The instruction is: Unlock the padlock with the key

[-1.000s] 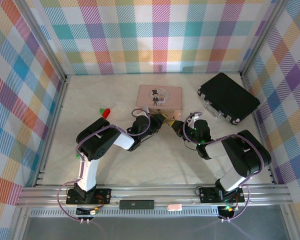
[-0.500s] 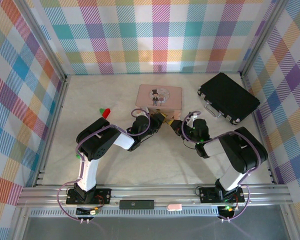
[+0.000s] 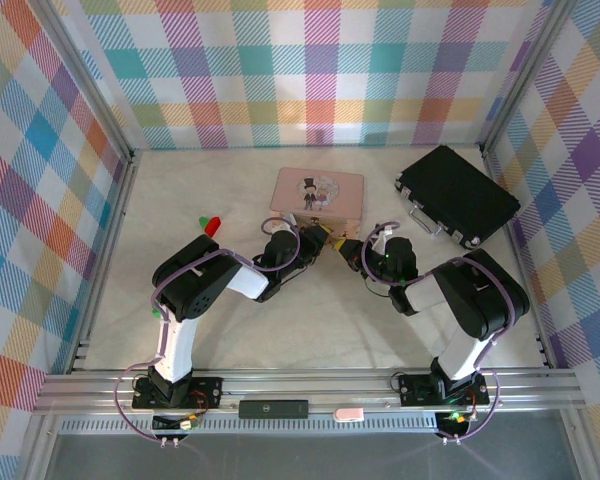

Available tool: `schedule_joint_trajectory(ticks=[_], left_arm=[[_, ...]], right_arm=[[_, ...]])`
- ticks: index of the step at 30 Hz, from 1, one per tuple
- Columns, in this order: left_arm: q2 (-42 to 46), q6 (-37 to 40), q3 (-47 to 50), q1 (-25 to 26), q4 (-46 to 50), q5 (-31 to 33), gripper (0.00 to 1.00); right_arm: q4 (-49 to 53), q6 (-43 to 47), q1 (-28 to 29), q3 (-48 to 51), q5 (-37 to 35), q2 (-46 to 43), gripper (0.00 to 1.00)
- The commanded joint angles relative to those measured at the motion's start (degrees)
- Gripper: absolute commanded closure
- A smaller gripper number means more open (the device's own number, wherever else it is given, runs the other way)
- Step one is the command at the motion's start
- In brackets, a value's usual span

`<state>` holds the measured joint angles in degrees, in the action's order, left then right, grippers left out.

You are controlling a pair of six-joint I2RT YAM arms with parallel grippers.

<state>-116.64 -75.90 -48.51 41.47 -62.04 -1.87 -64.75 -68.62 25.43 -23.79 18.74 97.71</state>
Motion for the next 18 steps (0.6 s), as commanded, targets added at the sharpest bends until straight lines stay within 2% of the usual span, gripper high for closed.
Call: schedule_joint_trajectory(ticks=[1, 8, 18], left_arm=[[0.5, -0.9, -0.7, 0.3, -6.8, -2.9, 1.00], [-0.3, -1.6, -0.4, -0.5, -8.0, -2.8, 1.00], [0.6, -1.3, 0.2, -0.7, -8.3, -3.7, 1.00]], right_arm=[[-4.0, -1.0, 0.3, -1.5, 3.3, 0.8, 1.00], [-1.5, 0.5, 0.1, -0.4, 2.8, -1.5, 1.00], [1.6, 2.6, -3.1, -1.6, 4.0, -2.2, 1.00]])
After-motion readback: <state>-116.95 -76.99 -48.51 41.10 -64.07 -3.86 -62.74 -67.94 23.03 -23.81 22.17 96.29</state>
